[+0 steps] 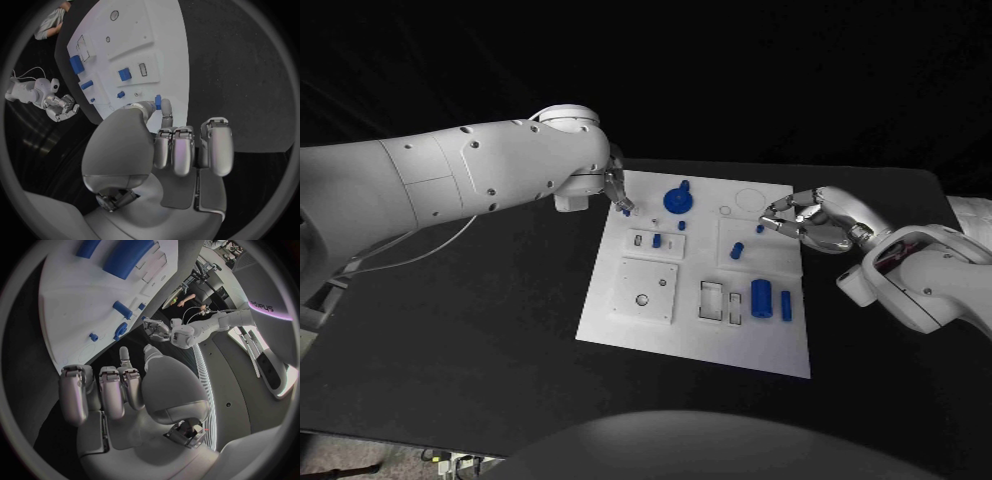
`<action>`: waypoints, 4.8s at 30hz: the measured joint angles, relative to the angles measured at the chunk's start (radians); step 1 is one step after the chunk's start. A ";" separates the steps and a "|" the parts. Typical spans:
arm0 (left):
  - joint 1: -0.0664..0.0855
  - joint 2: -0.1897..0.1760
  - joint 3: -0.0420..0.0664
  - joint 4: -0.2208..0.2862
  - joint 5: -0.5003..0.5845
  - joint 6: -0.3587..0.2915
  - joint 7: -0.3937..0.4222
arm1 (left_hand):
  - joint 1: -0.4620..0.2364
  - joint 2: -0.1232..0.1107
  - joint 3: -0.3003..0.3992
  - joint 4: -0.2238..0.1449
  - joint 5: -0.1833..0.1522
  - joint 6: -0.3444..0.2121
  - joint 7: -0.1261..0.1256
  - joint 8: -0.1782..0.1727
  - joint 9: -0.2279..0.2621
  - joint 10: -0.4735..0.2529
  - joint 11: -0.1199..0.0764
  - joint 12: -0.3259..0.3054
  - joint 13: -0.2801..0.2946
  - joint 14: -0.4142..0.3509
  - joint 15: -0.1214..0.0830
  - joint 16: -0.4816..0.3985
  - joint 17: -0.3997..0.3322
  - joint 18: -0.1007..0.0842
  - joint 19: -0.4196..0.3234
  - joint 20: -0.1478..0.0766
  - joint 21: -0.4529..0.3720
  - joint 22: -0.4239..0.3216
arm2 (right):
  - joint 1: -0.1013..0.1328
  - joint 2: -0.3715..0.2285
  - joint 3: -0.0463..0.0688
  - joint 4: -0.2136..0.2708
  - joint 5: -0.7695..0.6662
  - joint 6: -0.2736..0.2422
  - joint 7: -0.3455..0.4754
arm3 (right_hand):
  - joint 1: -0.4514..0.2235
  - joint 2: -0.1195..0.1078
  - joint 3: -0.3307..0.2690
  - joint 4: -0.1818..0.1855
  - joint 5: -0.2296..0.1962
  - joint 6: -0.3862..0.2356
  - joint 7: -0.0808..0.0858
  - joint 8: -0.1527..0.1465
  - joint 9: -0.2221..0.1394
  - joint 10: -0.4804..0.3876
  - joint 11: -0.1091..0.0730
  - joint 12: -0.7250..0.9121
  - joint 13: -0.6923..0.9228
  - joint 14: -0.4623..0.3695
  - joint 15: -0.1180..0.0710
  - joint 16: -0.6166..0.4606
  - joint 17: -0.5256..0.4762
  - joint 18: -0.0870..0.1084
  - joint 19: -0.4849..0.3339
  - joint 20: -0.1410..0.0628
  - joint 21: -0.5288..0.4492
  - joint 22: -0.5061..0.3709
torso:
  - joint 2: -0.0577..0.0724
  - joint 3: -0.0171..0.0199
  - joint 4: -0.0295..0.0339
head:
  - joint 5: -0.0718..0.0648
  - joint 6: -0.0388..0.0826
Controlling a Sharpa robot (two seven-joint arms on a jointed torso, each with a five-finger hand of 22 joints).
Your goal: Assemble the parts on the task board
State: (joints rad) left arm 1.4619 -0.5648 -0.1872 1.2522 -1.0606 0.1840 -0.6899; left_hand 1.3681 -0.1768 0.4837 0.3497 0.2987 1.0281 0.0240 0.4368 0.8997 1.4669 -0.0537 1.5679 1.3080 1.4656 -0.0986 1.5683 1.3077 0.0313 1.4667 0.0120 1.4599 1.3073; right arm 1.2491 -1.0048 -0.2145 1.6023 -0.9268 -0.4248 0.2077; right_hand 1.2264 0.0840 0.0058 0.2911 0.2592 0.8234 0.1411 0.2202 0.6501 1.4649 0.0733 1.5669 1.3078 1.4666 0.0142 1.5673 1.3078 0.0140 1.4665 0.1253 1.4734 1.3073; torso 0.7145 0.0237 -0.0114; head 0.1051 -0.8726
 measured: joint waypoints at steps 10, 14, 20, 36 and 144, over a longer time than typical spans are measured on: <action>0.007 -0.038 -0.005 0.098 0.012 -0.003 -0.004 | -0.006 -0.005 0.002 -0.001 -0.003 0.001 -0.001 0.000 0.000 0.000 0.000 0.000 0.000 0.000 0.000 0.000 0.000 0.000 0.000 0.000 0.000 0.000 | 0.000 0.001 0.000 -0.003 0.000 0.000 0.000 | 0.000 0.000 0.000 0.000 0.004 0.000 0.000 0.000 -0.001 0.000 0.000 0.000 0.000 0.000 0.000 0.000 0.000 0.000 0.000 0.000 0.000 0.001 | 0.000 -0.0006 0.0003 | 0.001 0.000; 0.007 -0.042 -0.011 0.123 0.021 0.001 -0.005 | -0.007 -0.007 0.003 -0.003 -0.003 0.001 -0.001 0.000 0.000 0.000 0.000 0.000 0.000 0.000 0.000 0.000 0.000 0.000 0.000 0.000 0.000 0.000 | 0.000 0.002 0.000 -0.004 0.000 0.000 0.000 | 0.000 0.000 0.000 0.000 0.004 0.000 0.000 0.000 -0.001 0.000 0.000 0.000 0.000 0.000 0.000 0.000 0.000 0.000 0.000 0.000 0.000 0.001 | 0.000 -0.0011 0.0006 | 0.002 0.000; 0.007 -0.042 -0.020 0.154 0.035 0.009 -0.006 | -0.013 -0.006 0.005 -0.004 -0.004 0.001 -0.001 0.000 0.000 0.000 0.000 0.000 0.000 0.000 0.000 0.000 0.000 0.000 0.000 0.000 -0.002 0.000 | -0.001 0.002 0.000 -0.004 0.000 0.000 -0.001 | 0.000 0.000 0.000 0.000 0.004 0.000 0.000 0.000 -0.001 0.000 0.000 0.000 0.000 0.000 0.000 0.000 0.000 0.000 0.000 0.000 0.000 0.001 | 0.000 -0.0011 0.0005 | 0.003 0.000; 0.001 -0.058 -0.034 0.194 0.043 0.007 -0.007 | -0.027 -0.008 0.022 -0.022 0.005 0.001 -0.001 -0.003 -0.002 0.000 0.000 0.000 0.000 0.000 0.000 0.000 0.000 0.000 0.000 0.000 -0.005 0.000 | -0.002 0.001 0.000 -0.003 0.001 0.000 -0.001 | 0.000 0.000 0.000 0.000 0.004 0.000 0.000 0.000 -0.001 0.000 0.000 0.000 0.000 0.000 0.000 0.000 0.000 0.000 0.000 0.000 0.000 0.001 | 0.002 -0.0011 0.0001 | 0.006 0.000; -0.047 -0.027 -0.034 0.200 -0.136 -0.067 -0.010 | -0.101 0.013 0.015 -0.104 0.041 0.035 0.001 -0.025 -0.025 0.005 0.005 0.000 0.000 0.000 0.000 0.000 0.000 0.000 0.000 0.000 -0.005 0.001 | -0.026 0.005 0.000 -0.008 0.008 -0.005 0.009 | 0.008 0.008 0.008 -0.008 0.016 0.000 0.000 0.000 -0.005 0.000 0.000 0.000 0.000 0.000 0.000 0.000 0.000 0.000 0.000 0.000 0.000 0.000 | 0.002 -0.0008 -0.0002 | 0.020 0.000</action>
State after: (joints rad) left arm 1.4149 -0.5920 -0.2208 1.4519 -1.1967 0.1172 -0.6997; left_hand 1.2675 -0.1634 0.4985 0.2461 0.3398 1.0632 0.0247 0.4114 0.8749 1.4717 -0.0484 1.5679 1.3080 1.4655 -0.0983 1.5683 1.3076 0.0312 1.4666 0.0122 1.4549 1.3079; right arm 1.2235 -1.0002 -0.2150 1.5944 -0.9186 -0.4300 0.2167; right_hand 1.2345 0.0920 0.0141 0.2827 0.2750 0.8234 0.1411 0.2202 0.6453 1.4650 0.0733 1.5669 1.3080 1.4666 0.0143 1.5674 1.3077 0.0141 1.4665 0.1253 1.4734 1.3076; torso 0.7161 0.0229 -0.0116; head 0.1250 -0.8726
